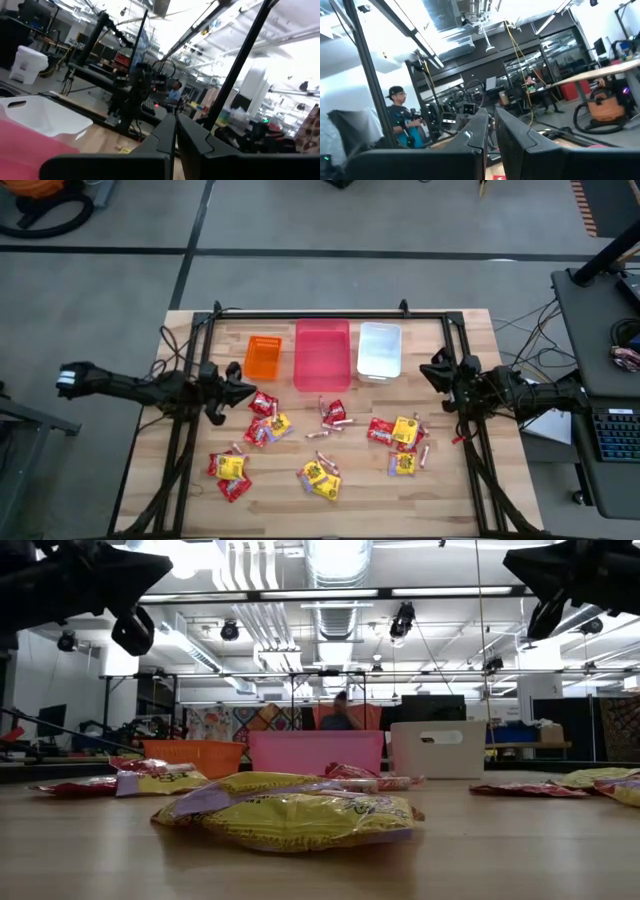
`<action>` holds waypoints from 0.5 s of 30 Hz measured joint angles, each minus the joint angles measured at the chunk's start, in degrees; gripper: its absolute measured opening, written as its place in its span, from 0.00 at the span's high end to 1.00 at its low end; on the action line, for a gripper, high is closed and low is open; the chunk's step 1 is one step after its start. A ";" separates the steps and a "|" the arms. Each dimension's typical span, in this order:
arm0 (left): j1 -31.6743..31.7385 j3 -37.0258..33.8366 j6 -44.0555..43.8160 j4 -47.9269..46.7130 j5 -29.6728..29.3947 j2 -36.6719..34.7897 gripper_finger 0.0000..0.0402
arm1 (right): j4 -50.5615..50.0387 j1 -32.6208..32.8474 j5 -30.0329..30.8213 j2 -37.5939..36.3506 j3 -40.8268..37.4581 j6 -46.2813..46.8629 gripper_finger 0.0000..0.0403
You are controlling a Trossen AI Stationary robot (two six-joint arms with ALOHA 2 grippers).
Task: Organize candy in baskets
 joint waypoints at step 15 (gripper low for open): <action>0.12 13.40 14.77 -10.83 -0.11 12.91 1.00 | -0.07 -0.02 7.37 12.44 1.60 -4.40 0.93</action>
